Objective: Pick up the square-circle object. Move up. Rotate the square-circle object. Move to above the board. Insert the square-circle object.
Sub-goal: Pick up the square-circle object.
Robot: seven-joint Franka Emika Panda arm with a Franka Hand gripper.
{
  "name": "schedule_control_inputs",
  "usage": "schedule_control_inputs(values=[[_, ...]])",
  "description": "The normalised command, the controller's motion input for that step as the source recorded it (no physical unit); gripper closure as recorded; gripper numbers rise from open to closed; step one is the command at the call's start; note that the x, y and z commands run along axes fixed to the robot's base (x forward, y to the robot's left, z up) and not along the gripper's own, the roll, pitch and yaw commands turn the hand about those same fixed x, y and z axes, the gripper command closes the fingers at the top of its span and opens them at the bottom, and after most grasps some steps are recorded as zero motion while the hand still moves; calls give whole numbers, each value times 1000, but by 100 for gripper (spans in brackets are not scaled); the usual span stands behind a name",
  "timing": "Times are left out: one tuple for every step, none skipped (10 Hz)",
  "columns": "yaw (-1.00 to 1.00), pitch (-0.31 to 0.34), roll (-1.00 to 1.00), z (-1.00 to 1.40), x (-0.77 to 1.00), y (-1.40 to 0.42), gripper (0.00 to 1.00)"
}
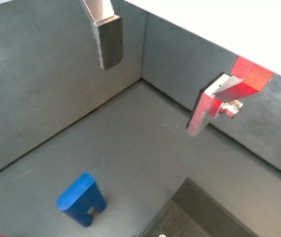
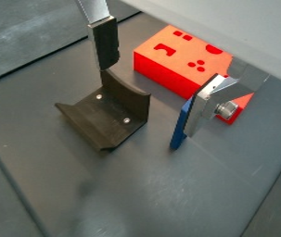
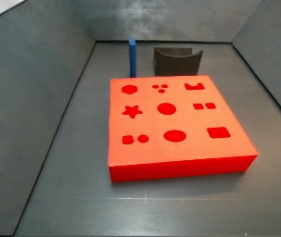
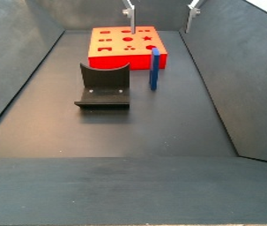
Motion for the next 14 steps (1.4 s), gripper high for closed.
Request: schedule_control_inputs(values=[[229, 0, 26, -491, 291, -774, 0], [323, 0, 0, -560, 74, -803, 0], [306, 0, 17, -480, 0, -440, 0], [171, 0, 50, -540, 0, -254, 0], [131, 0, 94, -531, -9, -200, 0], [131, -4, 93, -543, -163, -311, 0], [123, -17, 64, -549, -203, -371, 0], [89, 0, 0, -586, 0, -220, 0], [0, 0, 0, -617, 0, -77, 0], [0, 0, 0, -451, -11, -9, 0], [0, 0, 0, -294, -9, 0, 0], [0, 0, -16, -109, 0, 0, 0], [0, -1, 11, 0, -11, -40, 0], [0, 0, 36, 0, -26, -140, 0]])
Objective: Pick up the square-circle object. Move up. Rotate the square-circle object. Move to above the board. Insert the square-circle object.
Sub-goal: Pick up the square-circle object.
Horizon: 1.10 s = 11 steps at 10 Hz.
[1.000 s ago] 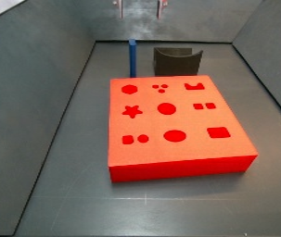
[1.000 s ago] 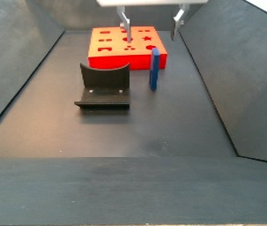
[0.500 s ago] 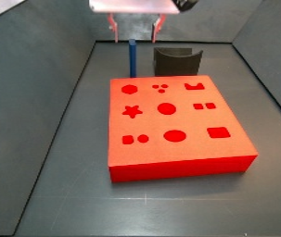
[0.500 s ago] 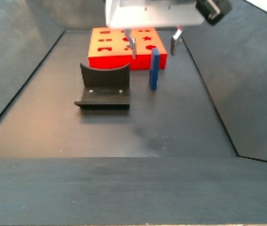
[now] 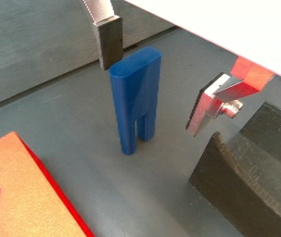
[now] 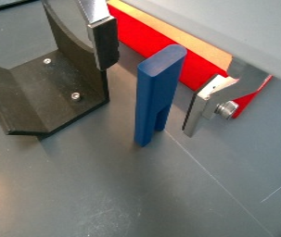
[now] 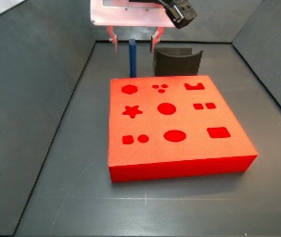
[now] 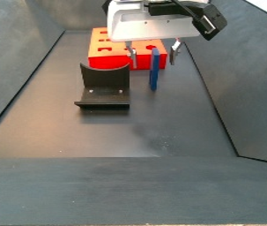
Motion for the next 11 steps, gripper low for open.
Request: schedule_control_inputs(values=[[0, 0, 0, 0, 0, 0, 0], [0, 0, 0, 0, 0, 0, 100], [0, 0, 0, 0, 0, 0, 100], [0, 0, 0, 0, 0, 0, 100], [0, 0, 0, 0, 0, 0, 100], [0, 0, 0, 0, 0, 0, 100], [0, 0, 0, 0, 0, 0, 100], [0, 0, 0, 0, 0, 0, 100], [0, 0, 0, 0, 0, 0, 100], [0, 0, 0, 0, 0, 0, 100], [0, 0, 0, 0, 0, 0, 100]])
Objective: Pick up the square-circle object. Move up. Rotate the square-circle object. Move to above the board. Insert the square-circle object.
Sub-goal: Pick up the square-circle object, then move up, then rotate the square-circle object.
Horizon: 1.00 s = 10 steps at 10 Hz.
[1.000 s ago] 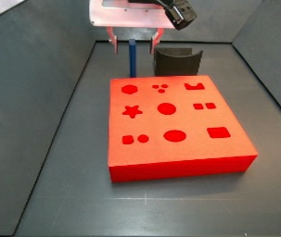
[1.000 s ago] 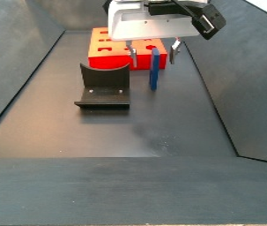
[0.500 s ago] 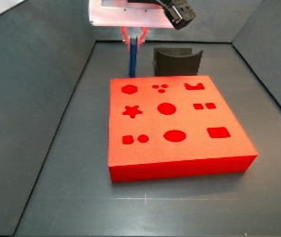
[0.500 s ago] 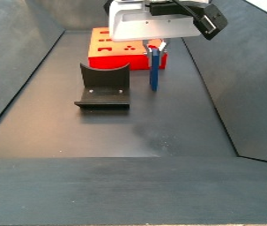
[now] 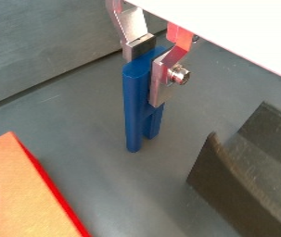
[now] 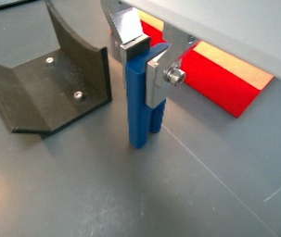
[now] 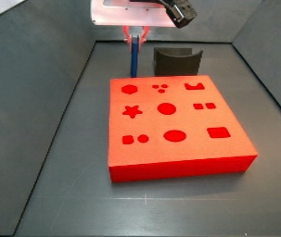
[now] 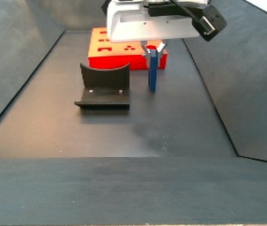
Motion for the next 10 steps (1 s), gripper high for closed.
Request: schedule_control_inputs(values=[[0, 0, 0, 0, 0, 0, 100], [0, 0, 0, 833, 0, 0, 100], [-17, 8, 6, 809, 8, 31, 100], [-17, 24, 8, 742, -4, 31, 100], [-22, 33, 12, 553, -6, 22, 100], [-22, 37, 18, 327, -6, 18, 100], [0, 0, 0, 1000, -310, 237, 100], [-1, -5, 2, 1000, -328, 249, 100], [-7, -24, 1, 1000, -313, 224, 100], [-14, -25, 8, 1000, -266, 179, 100]])
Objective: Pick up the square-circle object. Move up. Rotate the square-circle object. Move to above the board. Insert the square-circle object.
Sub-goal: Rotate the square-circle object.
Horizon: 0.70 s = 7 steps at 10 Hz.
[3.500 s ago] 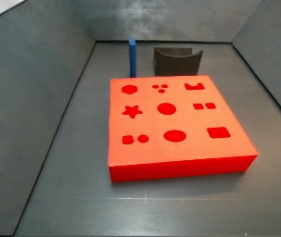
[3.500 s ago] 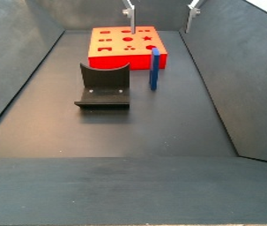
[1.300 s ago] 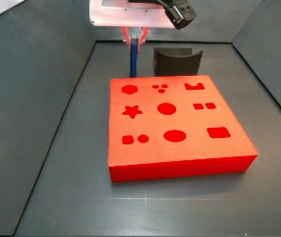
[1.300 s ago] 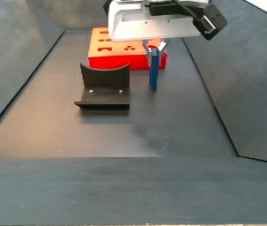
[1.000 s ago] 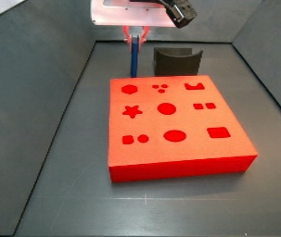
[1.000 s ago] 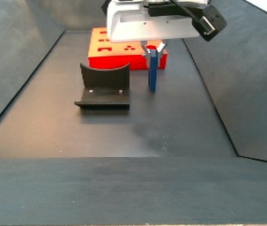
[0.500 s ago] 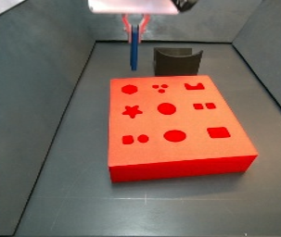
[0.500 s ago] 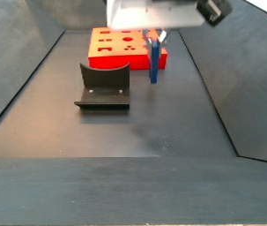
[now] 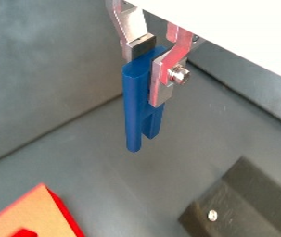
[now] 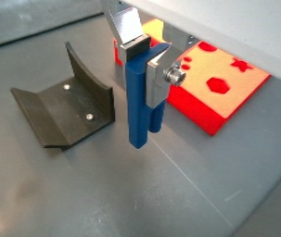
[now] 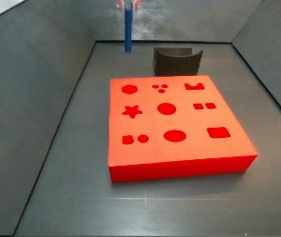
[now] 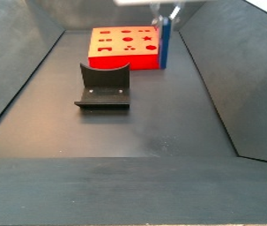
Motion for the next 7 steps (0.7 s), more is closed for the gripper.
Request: schedule_control_inputs(values=[[-21, 13, 18, 1000, -226, 169, 100], [-24, 29, 23, 1000, -198, 153, 100], [-27, 32, 27, 879, -151, 115, 100], [-30, 28, 25, 694, -101, 77, 100], [-27, 41, 23, 445, -49, 49, 100], [-24, 59, 23, 263, -18, 40, 100], [-415, -35, 38, 0, 4, 34, 100]])
